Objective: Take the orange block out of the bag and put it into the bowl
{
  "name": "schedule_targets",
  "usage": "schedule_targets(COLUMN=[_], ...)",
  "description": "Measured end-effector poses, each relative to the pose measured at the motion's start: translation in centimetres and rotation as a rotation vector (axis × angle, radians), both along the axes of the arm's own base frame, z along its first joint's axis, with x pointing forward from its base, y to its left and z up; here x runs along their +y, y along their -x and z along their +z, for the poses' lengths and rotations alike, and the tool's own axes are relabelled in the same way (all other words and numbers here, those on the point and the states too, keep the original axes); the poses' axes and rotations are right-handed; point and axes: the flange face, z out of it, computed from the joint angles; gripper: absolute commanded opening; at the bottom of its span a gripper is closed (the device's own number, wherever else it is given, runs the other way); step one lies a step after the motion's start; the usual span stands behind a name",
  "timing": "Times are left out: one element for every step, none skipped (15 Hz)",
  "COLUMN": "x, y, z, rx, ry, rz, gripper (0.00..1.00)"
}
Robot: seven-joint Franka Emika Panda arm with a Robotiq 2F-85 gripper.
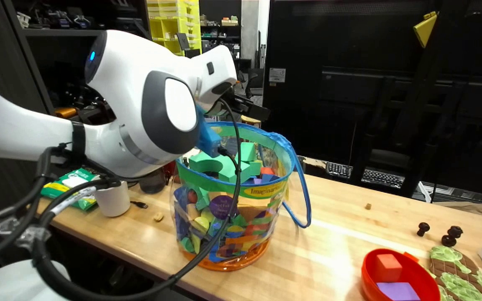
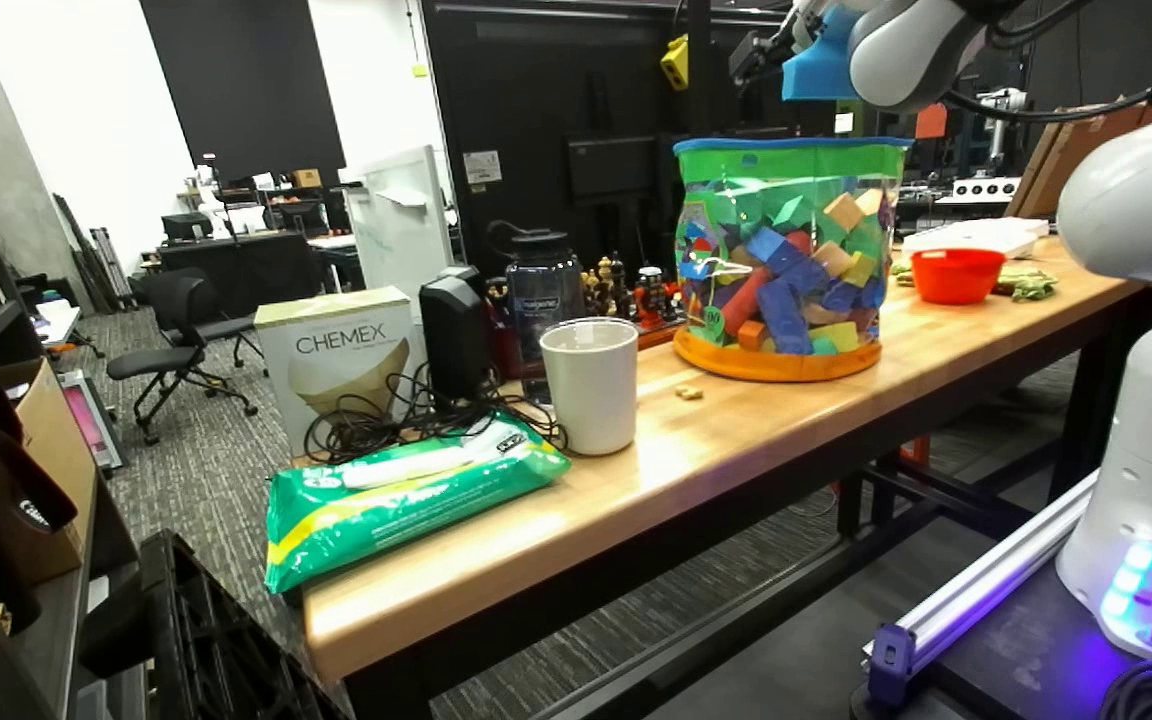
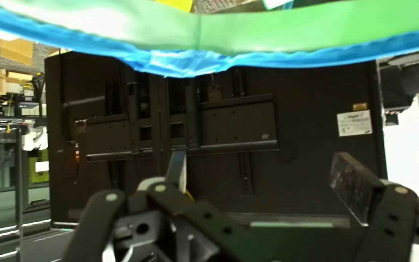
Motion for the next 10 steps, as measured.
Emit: schedule_targets(x=[1.2,2.2,3.0,3.6,4.0,4.3,4.4,4.4,4.3,4.1], y=[-0.1,-0.1,0.0,0.1,0.3,0.6,0.9,1.2,1.6,1.9], z=[-0.4,-0.7,-1.0,-1.1,-1.2,-1.2,-1.1,-0.9,-0.7,-0.5], rx=[0.029,0.059,0.088,0.117,0.144,0.166,0.184,0.197,0.208,0.221], ry=[0.003,0.003,-0.001,-0.009,-0.02,-0.032,-0.044,-0.054,-0.062,-0.067], rz=[0.022,0.039,0.05,0.058,0.063,0.067,0.068,0.066,0.062,0.058], gripper=[1.0,1.0,1.0,1.0,1.0,1.0,1.0,1.0,1.0,1.0])
